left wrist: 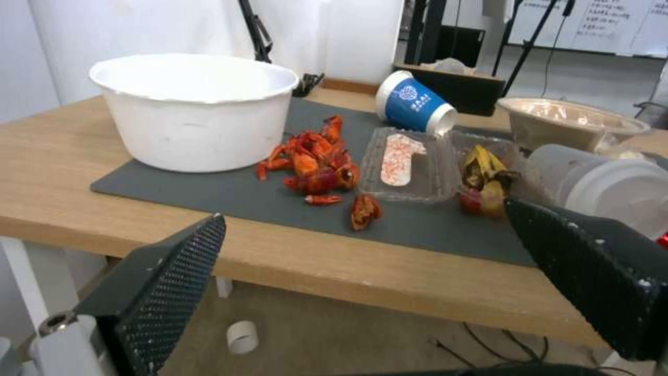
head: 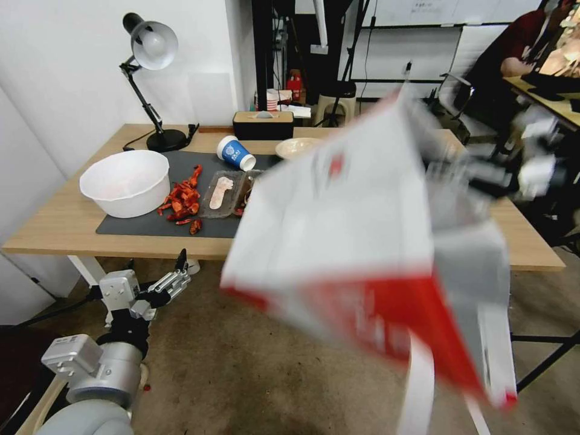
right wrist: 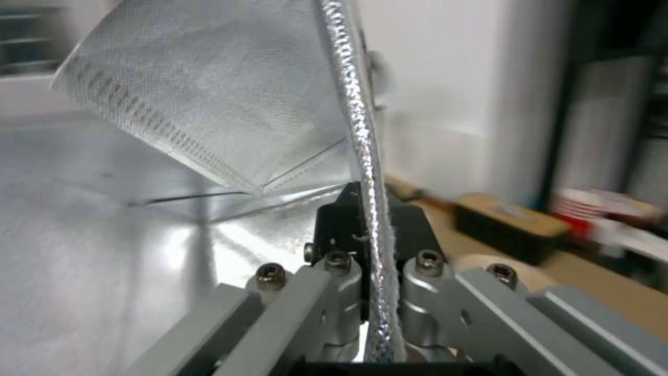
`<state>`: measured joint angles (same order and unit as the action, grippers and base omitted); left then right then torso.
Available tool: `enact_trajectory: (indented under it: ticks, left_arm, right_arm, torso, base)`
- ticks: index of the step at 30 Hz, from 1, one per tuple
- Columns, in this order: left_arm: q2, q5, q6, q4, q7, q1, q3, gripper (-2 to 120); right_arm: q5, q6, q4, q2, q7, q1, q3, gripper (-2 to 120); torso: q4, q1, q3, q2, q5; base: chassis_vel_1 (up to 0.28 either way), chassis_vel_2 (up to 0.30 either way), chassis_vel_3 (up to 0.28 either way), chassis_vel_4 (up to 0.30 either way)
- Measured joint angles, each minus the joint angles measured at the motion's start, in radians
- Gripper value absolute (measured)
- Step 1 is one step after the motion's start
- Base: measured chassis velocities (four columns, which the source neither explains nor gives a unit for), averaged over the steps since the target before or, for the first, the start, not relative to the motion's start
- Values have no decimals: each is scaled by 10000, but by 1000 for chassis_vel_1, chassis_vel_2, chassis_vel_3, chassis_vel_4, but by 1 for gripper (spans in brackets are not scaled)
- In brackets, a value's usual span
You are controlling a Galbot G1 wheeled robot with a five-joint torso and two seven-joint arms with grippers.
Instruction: Pick up the food delivery bag from the floor and place it on the table.
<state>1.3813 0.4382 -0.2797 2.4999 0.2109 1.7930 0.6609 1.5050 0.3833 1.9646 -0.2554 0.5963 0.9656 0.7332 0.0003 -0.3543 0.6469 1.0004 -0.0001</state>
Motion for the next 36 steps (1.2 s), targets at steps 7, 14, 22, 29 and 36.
enact_trajectory:
  ticks: [7, 14, 22, 29, 36]
  left_arm:
    - [-59, 15, 8, 0, 13, -18, 13, 100]
    - [-142, 18, 46, 0, 14, 1, 0, 100]
    - [-69, -139, 193, 0, -1, 142, 0, 100]
    - [4, -178, 237, 0, -8, 186, 59, 100]
    - [50, -266, 236, 0, -18, 231, 46, 100]
  right_arm:
    - [1476, 566, -92, -103, -3854, -714, -368, 0]
    - [4443, 874, -725, -453, -6854, -2126, -1434, 0]
    - [6993, 463, -1217, -1649, -10234, -5013, -3525, 0]
    - [7313, 545, -1307, -2085, -11706, -5519, -3796, 0]
    - [7450, 1060, -1634, -2256, -12555, -5035, -3607, 0]
  torso:
    - [-1, 5, -5, -8, 1]
    - [-3, 7, -8, -16, 2]
    - [3, 8, -10, -21, 0]
    - [0, 12, -14, -23, 0]
    - [-5, 12, -14, -24, 1]
  base:
    - [0, 0, 0, 0]
    - [0, 0, 0, 0]
    - [0, 0, 0, 0]
    - [0, 0, 0, 0]
    - [0, 0, 0, 0]
